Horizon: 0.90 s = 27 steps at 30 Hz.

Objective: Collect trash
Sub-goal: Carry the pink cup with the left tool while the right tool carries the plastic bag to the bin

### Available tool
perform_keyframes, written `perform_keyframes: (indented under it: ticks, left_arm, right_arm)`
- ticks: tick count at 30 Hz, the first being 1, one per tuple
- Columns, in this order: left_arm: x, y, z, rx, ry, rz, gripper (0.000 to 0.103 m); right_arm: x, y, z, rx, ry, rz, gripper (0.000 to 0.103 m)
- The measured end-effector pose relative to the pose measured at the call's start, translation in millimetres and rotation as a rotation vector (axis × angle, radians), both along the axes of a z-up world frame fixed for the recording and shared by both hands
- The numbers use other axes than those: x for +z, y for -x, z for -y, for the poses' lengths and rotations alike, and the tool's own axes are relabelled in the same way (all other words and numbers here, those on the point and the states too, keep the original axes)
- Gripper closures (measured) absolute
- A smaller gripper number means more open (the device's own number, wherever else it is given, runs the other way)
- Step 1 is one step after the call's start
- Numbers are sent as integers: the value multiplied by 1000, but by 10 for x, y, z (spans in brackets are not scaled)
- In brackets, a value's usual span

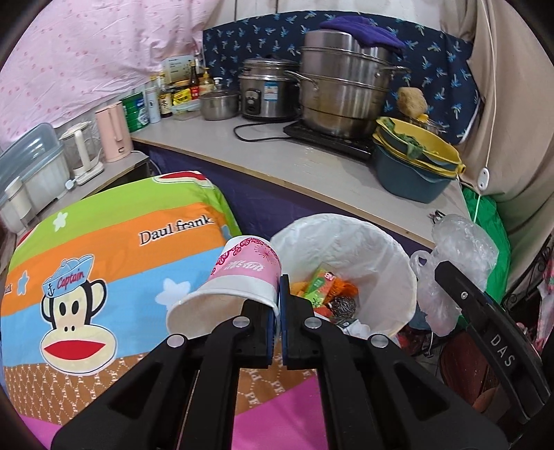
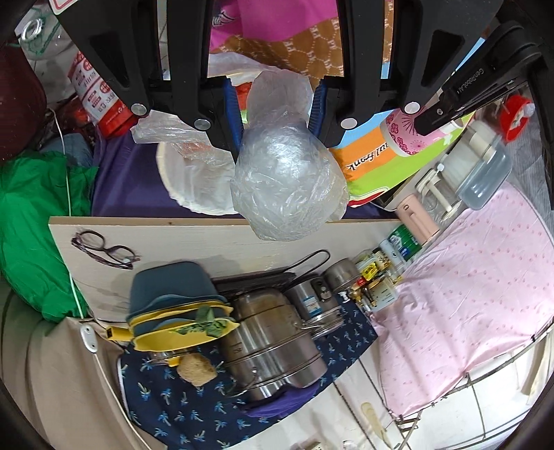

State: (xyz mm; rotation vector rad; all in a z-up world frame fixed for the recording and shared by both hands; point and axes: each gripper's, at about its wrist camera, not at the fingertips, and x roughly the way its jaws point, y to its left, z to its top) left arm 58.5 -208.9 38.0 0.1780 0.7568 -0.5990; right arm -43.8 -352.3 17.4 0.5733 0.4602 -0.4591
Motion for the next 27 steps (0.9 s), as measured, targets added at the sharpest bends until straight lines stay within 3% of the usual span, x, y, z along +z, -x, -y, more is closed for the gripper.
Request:
perform_keyframes:
  ticks: [12,27]
  left_arm:
    - [-127,160,448,-65,-41,-5,101]
    - [-263,123,684,-81,-74,-15,101]
  right_arm:
    - [-152,244,297,-53,-35,-3,71]
    - [-278,149,423,-49,-58,-10,71]
